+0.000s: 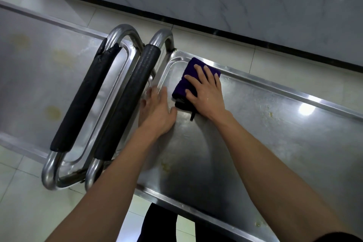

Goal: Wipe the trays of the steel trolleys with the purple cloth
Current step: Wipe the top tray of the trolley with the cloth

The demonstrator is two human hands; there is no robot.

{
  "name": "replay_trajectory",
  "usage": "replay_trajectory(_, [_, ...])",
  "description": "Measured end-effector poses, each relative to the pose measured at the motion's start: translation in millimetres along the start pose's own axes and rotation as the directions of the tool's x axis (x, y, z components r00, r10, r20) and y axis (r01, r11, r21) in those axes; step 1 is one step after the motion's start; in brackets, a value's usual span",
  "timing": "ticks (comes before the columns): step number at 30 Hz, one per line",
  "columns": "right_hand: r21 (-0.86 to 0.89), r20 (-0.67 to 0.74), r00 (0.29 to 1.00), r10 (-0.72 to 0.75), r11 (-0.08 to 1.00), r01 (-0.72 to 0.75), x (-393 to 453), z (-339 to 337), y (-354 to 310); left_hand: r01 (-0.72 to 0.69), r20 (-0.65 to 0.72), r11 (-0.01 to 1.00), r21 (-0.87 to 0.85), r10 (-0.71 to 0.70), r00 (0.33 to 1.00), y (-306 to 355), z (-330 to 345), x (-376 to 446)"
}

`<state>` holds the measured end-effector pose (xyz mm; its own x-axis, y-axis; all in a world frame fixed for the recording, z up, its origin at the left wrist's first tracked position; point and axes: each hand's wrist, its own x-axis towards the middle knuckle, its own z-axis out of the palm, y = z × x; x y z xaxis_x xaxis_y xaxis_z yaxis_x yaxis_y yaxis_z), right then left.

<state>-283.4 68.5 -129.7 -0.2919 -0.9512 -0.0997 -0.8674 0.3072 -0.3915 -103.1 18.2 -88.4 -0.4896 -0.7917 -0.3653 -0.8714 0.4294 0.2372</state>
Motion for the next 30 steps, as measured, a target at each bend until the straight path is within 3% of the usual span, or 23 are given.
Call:
replay_trajectory(3, [-0.008,-0.005,0.999,0.034,0.999,-0.034,-18,-6,22,-0.080,-0.008,0.992,0.102,0.081,0.997,19,3,-1])
replay_trajectory(13, [-0.007,-0.036,0.980,0.197,0.980,-0.197,-85,-36,105,-0.370,0.078,0.923,0.103,0.364,0.928,118,24,-3])
replay_trajectory(18, [-0.008,-0.033,0.967,0.254,0.967,-0.255,-119,-53,150,-0.411,0.089,0.902,0.132,0.402,0.911,154,34,-6])
replay_trajectory(23, [0.001,-0.027,0.944,0.329,0.944,-0.330,-155,-69,190,-0.353,0.140,0.901,0.252,0.326,0.935,173,38,-11])
replay_trajectory(30, [0.010,-0.049,0.929,0.367,0.930,-0.367,-179,-72,201,-0.354,0.086,0.901,0.249,0.344,0.935,170,42,-10])
